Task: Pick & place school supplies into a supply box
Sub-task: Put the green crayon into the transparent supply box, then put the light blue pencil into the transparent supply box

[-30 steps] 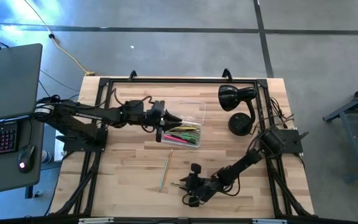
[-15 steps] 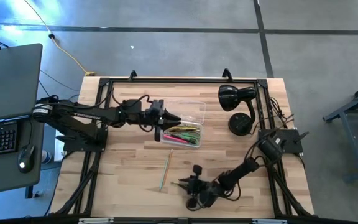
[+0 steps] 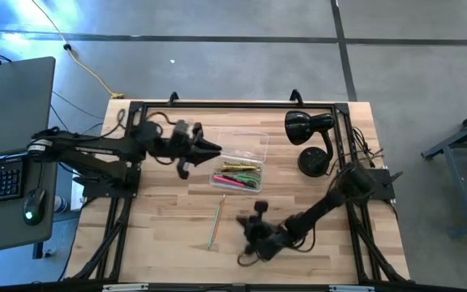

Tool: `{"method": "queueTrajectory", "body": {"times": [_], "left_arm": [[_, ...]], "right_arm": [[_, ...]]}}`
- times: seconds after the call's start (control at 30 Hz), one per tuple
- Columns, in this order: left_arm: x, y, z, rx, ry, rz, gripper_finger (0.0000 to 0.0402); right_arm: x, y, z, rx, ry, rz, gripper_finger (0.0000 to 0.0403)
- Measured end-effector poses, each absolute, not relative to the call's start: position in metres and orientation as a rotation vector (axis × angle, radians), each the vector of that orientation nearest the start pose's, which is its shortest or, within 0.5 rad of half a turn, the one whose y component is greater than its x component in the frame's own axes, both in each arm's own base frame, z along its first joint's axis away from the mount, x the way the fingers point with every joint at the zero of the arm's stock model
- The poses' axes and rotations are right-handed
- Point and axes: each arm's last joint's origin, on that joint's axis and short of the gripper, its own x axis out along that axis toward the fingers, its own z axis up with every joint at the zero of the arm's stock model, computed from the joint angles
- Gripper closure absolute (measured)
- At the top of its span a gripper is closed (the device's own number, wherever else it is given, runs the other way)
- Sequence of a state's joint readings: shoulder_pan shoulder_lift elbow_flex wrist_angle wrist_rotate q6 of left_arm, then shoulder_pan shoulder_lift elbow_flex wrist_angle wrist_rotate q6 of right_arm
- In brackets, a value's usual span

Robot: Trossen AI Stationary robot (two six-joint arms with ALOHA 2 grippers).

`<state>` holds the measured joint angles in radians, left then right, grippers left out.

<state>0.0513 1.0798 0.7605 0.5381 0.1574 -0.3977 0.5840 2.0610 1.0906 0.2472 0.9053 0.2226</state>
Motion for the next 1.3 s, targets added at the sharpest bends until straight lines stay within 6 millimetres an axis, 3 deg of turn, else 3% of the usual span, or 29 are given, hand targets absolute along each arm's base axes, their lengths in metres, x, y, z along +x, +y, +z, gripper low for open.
{"method": "queueTrajectory", "body": {"times": [0.1,0.23,0.4,0.67,1.0,1.17,1.3], "left_arm": [[0.229,0.007,0.347,-0.366,-0.228,-0.174,0.0289],[0.223,0.004,0.346,-0.370,-0.167,-0.204,0.0289],[0.227,-0.002,0.333,-0.388,-0.054,-0.172,0.0289],[0.230,-0.005,0.321,-0.398,0.047,-0.097,0.0289],[0.230,-0.004,0.318,-0.400,0.083,-0.088,0.0289],[0.227,-0.005,0.300,-0.417,0.270,-0.050,0.0289],[0.228,-0.016,0.277,-0.507,0.463,-0.032,0.0289]], "right_arm": [[0.340,0.177,0.145,-0.342,0.486,-0.539,0.0386],[0.339,0.141,0.162,-0.358,0.569,-0.631,0.0391],[0.352,0.100,0.153,-0.285,0.697,-0.536,0.0395],[0.358,0.050,0.134,-0.079,0.652,-0.393,0.0365],[0.360,0.040,0.136,-0.012,0.604,-0.415,0.0323],[0.364,0.057,0.149,-0.025,0.510,-0.298,0.0312],[0.361,0.073,0.159,-0.057,0.483,-0.211,0.0312]]}}
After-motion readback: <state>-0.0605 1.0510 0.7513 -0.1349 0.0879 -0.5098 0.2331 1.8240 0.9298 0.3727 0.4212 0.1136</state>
